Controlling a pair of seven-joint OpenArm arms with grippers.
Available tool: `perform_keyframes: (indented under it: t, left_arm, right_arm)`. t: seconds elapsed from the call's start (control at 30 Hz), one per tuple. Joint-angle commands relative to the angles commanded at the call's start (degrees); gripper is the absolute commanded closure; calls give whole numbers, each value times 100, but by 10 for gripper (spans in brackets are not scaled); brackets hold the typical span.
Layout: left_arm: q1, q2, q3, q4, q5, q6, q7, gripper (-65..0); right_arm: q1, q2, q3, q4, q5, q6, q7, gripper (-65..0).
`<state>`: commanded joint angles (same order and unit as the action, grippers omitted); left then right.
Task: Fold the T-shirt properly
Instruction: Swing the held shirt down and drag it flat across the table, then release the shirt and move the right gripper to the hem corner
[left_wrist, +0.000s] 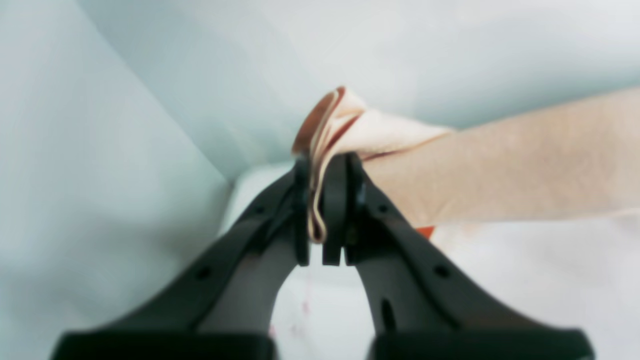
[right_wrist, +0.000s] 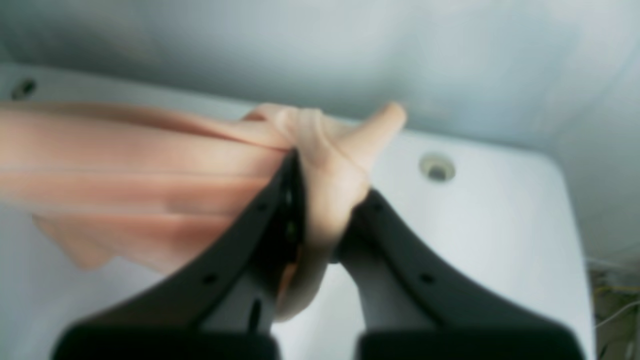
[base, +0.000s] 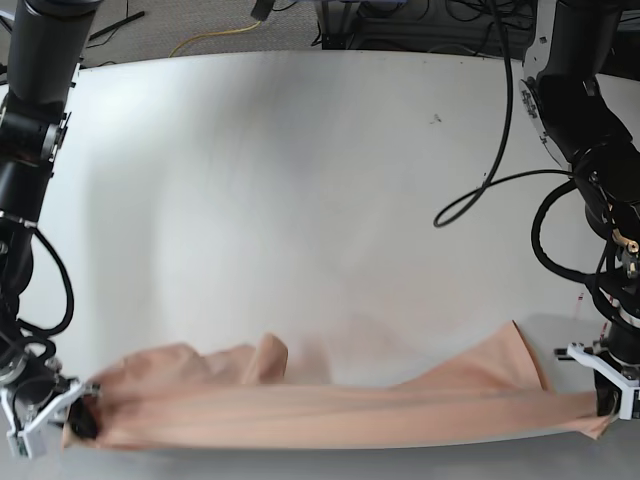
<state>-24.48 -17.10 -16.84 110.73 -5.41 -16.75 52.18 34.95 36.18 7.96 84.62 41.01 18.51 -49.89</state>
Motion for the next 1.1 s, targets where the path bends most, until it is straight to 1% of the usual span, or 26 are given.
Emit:
perform_keyframes:
  t: [0.07, 0.17, 0.2, 0.27, 0.37, 0.43, 0.57, 0.6, 0.67, 0.8, 0.83, 0.9, 0.97, 1.0, 1.03, 1.1]
  left_arm:
    - [387, 44, 0, 9, 0, 0, 0, -10]
    - [941, 185, -35, 26, 0, 0, 0, -10]
    - [1169, 185, -35, 62, 0, 0, 0, -10]
    - [1521, 193, -35, 105, 0, 0, 0, -10]
    - [2075, 202, -35, 114, 9, 0, 0, -10]
    - [2444, 202, -35, 123, 9, 0, 0, -10]
    - [2980, 202, -105, 132, 26, 0, 0, -10]
    - [3112, 202, -193, 132, 26, 0, 0, -10]
    - [3411, 202, -475, 132, 9, 0, 0, -10]
    - [3727, 193, -818, 132, 9, -18, 0, -10]
    - [3815, 176, -870, 141, 18, -97, 0, -10]
    - [3965, 167, -1002, 185, 44, -334, 0, -10]
    - [4149, 176, -1213, 229, 44, -580, 0, -10]
    - [4202, 176, -1257, 246, 53, -651, 0, -10]
    - [4264, 176, -1301, 246, 53, -712, 0, -10]
    - [4404, 185, -1327, 273, 44, -730, 0, -10]
  right_arm:
    - [-633, -97, 299, 176, 0, 0, 0, 0]
    - [-1407, -167, 554, 396, 0, 0, 0, 0]
    - [-1670, -290, 642, 492, 0, 0, 0, 0]
    - [-2084, -431, 809, 651, 0, 9, -9, 0]
    - [-2787, -615, 1029, 835, 0, 158, -9, 0]
    - [-3165, -738, 1046, 941, 0, 176, -9, 0]
    - [-3719, -835, 1169, 1011, 0, 193, -70, 0]
    - [-3807, -870, 1240, 1011, 0, 193, -97, 0]
    - [-4035, -1055, 1468, 1011, -9, 202, -202, 0]
    - [-4299, -1108, 1679, 985, -9, 202, -316, 0]
    - [-4396, -1116, 1697, 985, -9, 211, -352, 0]
    - [-4571, -1125, 1705, 993, 0, 229, -369, 0]
    - [-4686, -1266, 1705, 985, 0, 369, -369, 0]
    - [-4738, -1327, 1705, 985, 0, 431, -369, 0]
    - [-4791, -1380, 1705, 993, 0, 457, -387, 0]
    - [-4879, -1486, 1705, 993, 0, 484, -519, 0]
